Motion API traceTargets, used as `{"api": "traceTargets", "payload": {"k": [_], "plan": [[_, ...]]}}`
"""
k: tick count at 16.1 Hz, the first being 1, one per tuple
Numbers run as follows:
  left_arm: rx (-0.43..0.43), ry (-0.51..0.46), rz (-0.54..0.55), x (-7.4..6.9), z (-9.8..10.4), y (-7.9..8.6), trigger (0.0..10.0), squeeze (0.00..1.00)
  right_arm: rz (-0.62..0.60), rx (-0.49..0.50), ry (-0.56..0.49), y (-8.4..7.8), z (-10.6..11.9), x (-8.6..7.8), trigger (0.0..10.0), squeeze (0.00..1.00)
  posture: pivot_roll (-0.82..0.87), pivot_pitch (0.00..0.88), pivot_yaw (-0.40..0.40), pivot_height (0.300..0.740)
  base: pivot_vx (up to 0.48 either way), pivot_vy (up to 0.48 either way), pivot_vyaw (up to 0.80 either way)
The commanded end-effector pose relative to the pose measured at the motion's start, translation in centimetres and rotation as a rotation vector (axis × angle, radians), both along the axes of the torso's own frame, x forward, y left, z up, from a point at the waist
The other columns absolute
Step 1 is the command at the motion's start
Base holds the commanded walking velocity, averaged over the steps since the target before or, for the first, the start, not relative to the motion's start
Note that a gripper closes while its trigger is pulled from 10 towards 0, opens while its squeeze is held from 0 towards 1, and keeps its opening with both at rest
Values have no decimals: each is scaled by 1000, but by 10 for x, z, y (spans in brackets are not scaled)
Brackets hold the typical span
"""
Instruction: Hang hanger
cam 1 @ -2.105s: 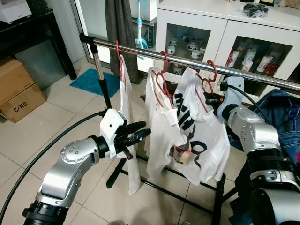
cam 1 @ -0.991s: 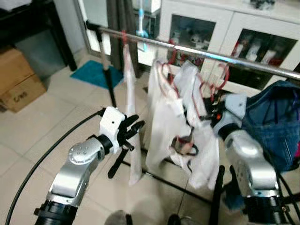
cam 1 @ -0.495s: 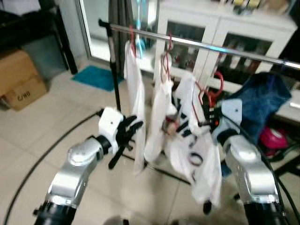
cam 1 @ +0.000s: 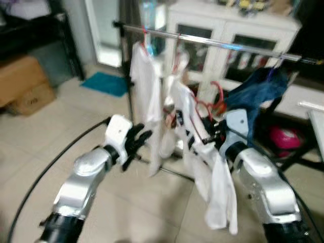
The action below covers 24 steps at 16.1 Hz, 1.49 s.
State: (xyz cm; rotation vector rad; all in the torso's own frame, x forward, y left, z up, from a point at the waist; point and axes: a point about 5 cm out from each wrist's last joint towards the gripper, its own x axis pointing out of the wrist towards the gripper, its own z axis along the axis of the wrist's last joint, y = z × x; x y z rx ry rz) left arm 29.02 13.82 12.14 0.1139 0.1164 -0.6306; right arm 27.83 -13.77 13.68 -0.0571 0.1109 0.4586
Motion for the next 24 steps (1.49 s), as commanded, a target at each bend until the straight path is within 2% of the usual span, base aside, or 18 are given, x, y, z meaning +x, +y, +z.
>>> {"api": "traceTargets", "payload": {"k": [1, 2, 4, 5, 7, 8, 9, 10, 12, 15, 18, 20, 24], "plan": [[10, -53, 27, 10, 11, 1, 10000, 1000, 93, 18, -28, 9, 10, -4, 0, 0, -26, 0, -20, 740, 0, 0, 0], [5, -78, 37, 15, 14, -2, 10000, 929, 144, 31, -32, 13, 13, -8, 0, 0, -35, 0, -17, 740, 0, 0, 0], [-11, -123, 55, 23, 19, -8, 10000, 0, 211, 49, -32, 20, 16, -15, 0, 0, -47, 0, -14, 740, 0, 0, 0], [-4, -147, 91, 27, 20, -8, 10000, 0, 244, 63, -30, 24, 16, -19, 0, 0, -48, 0, -17, 740, 0, 0, 0], [-9, -129, 111, 31, 16, -8, 10000, 0, 282, 81, -29, 28, 16, -23, 0, 0, -43, 0, -20, 740, 0, 0, 0], [3, -121, 125, 32, 13, -7, 4471, 0, 298, 86, -33, 29, 18, -24, 0, 0, -46, 0, -18, 740, 0, 0, 0], [-1, -116, 134, 33, 12, -6, 1647, 0, 304, 89, -36, 29, 19, -25, 0, 0, -47, 0, -17, 740, 0, 0, 0], [-18, -106, 118, 33, 11, -8, 0, 0, 315, 102, -41, 30, 20, -26, 0, 0, -46, 0, -16, 740, 0, 0, 0], [-35, -102, 80, 33, 8, -15, 0, 0, 334, 119, -39, 30, 21, -28, 0, 0, -42, 0, -15, 740, 0, 0, 0], [-32, -93, 62, 33, 4, -15, 0, 0, 375, 136, -44, 34, 23, -33, 0, 0, -42, 0, -13, 740, 0, 0, 0], [-79, -105, 22, 31, 8, -19, 0, 0, 388, 137, -44, 34, 24, -35, 0, 0, -45, 0, -11, 740, 0, 0, 0], [-48, -107, 74, 36, 4, -16, 0, 0, 388, 136, -43, 33, 24, -36, 0, 0, -50, 0, -10, 740, 0, 0, 0], [-64, -149, 116, 36, 8, -8, 0, 0, 364, 119, -29, 31, 20, -35, 0, 0, -51, 0, -9, 740, 0, 0, 0]]}}
